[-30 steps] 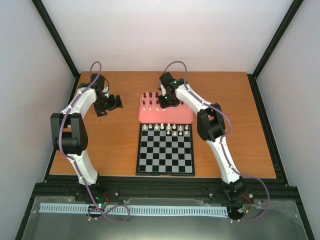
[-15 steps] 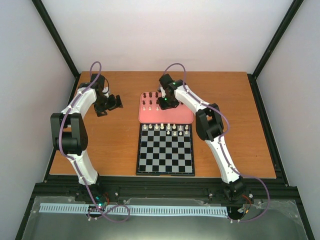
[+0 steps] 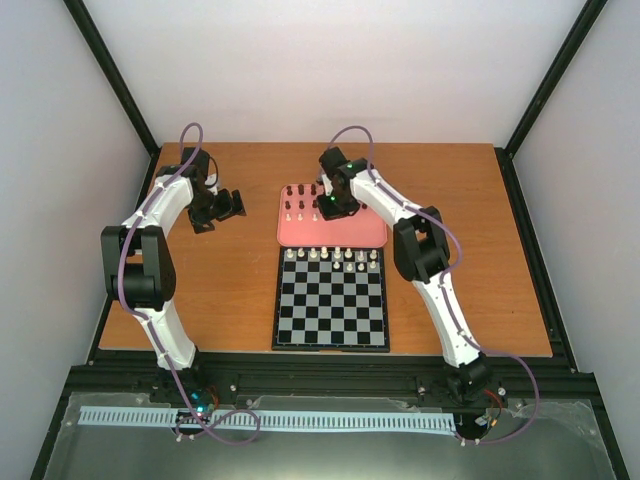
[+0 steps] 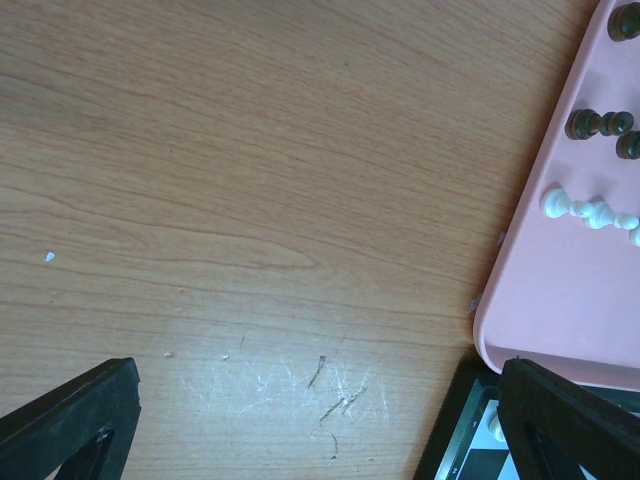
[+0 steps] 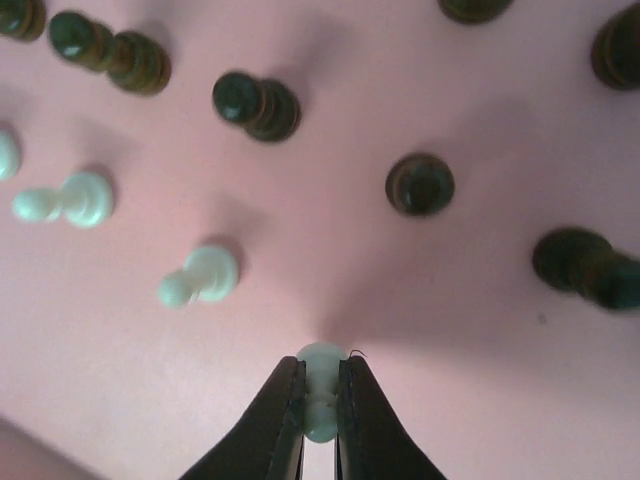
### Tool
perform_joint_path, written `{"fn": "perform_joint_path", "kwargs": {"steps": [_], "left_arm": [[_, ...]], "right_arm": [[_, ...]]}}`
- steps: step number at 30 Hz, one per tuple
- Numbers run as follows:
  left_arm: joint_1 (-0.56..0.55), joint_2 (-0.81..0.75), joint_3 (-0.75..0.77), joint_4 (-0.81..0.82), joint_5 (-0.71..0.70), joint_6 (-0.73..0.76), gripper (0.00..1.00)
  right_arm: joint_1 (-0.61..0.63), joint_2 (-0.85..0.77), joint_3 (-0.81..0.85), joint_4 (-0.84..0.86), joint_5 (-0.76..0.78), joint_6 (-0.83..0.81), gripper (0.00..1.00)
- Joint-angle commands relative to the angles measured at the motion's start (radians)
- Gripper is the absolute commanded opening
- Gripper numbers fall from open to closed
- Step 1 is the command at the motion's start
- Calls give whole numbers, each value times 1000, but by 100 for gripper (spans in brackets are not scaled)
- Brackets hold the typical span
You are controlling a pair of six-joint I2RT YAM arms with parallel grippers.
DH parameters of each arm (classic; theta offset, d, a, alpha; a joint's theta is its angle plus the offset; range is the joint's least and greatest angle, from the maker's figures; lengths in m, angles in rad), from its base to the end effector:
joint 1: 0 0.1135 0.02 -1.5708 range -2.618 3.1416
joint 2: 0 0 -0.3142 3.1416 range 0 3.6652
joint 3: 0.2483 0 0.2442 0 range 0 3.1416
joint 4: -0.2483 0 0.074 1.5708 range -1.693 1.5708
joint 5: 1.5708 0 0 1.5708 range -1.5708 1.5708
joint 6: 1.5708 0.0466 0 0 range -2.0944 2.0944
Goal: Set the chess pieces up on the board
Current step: Pick up the chess piece from the storage box, then place the chess piece on the chessboard.
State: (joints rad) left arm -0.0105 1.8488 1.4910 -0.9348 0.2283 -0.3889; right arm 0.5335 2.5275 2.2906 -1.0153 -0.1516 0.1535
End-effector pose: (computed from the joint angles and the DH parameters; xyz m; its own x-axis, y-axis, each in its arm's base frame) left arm 0.3816 -0.0146 0.2741 -0.9171 -0.3597 -0.1716 -0.2976 0.9045 -0.3055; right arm 0.4774 0.2901 0.1833 -0.8912 -0.3508 -0.2876 -0.4120 0.8912 0.1896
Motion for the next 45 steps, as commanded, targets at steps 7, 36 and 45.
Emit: {"fn": "perform_joint_path", "kwargs": {"steps": [7,36,45], "left_arm": [[-2,7,25,1,0,4,100],[-1,-21,-6,12,-5,3,100],[-1,-17,-7,13,-6,3,100]], "right_arm": [[82,-353,-251,-57,-16,-44,7],[220,-481,-663,88,16,-48,8],[221,-428,-609,54,24,-51,8]]}}
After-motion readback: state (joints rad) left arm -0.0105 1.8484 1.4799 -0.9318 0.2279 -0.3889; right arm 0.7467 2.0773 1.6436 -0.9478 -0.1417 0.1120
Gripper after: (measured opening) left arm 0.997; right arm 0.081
